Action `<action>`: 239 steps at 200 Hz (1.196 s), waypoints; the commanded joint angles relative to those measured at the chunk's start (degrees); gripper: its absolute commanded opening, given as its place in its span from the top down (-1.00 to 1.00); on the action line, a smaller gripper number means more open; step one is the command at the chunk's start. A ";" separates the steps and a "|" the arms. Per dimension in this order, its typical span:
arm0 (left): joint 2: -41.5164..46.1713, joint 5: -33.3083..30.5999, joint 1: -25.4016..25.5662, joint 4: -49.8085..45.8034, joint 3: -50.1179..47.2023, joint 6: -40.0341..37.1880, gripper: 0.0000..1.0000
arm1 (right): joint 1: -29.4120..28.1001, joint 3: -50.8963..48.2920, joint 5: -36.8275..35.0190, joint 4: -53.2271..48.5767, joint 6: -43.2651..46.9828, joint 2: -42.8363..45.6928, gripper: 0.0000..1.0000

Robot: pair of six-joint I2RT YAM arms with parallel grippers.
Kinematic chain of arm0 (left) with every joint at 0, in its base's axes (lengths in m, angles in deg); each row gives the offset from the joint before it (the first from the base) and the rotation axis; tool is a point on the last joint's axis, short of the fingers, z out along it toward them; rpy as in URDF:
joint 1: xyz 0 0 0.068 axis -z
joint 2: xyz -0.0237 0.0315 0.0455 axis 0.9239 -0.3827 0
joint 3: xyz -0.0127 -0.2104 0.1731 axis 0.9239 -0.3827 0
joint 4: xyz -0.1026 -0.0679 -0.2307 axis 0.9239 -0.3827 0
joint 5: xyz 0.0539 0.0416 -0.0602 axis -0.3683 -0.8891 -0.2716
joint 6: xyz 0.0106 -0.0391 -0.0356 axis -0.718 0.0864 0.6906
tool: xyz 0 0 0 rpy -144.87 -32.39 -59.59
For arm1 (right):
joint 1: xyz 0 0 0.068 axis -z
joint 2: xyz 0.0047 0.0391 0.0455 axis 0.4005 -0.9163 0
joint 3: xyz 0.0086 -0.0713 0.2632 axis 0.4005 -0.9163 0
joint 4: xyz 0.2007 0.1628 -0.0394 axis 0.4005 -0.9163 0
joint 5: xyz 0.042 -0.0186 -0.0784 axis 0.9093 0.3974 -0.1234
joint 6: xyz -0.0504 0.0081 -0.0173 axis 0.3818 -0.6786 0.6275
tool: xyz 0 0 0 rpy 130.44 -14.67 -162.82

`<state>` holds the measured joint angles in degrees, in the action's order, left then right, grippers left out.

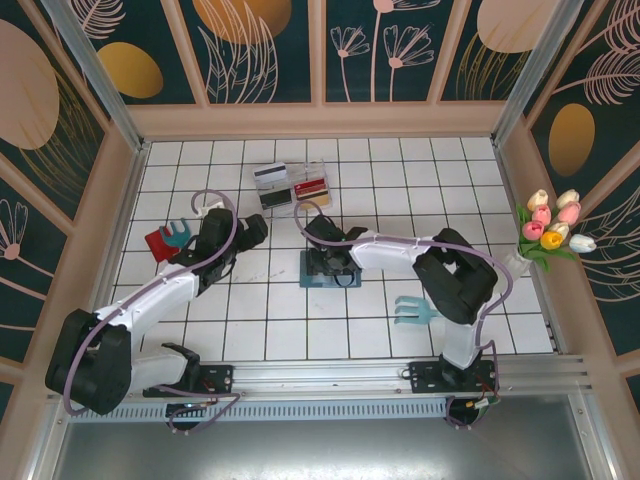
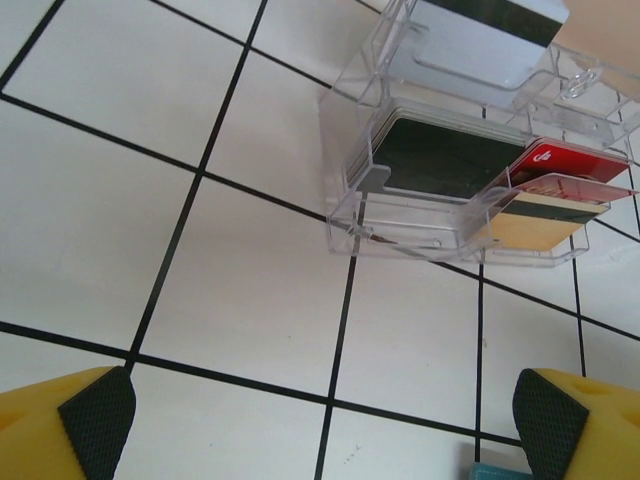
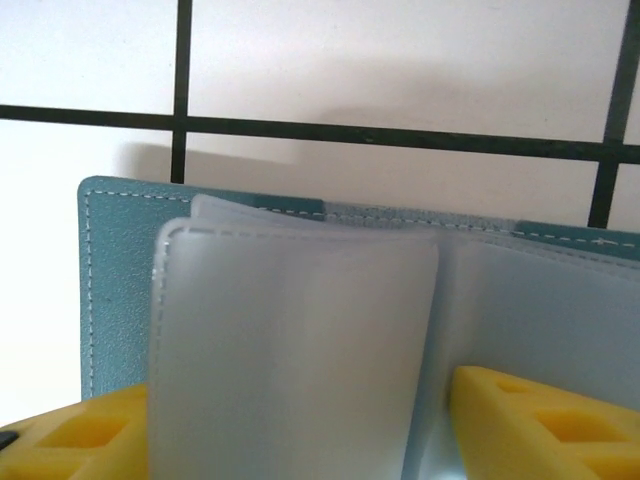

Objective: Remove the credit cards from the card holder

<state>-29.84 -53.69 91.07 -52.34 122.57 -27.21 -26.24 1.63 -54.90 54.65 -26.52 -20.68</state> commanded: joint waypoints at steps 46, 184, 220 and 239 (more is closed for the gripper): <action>-3.12 4.33 -0.27 3.61 -1.12 2.40 -0.97 | 3.70 -6.97 12.82 6.75 -0.45 3.85 0.12; -2.15 -1.73 -0.30 0.40 1.89 1.00 -0.97 | 5.52 -7.25 6.01 7.60 -1.24 19.02 -0.48; 0.42 -12.17 -0.27 -5.41 7.25 -5.73 -0.97 | 7.45 -5.93 -5.53 6.02 2.55 25.19 -0.83; 2.60 -18.29 -0.26 -5.48 8.58 -9.11 -0.97 | 8.37 -4.50 -15.42 5.90 6.39 27.94 -0.98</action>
<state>-30.72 -61.66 91.07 -55.55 128.08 -30.18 -19.13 -5.36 -56.23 61.47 -24.88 3.49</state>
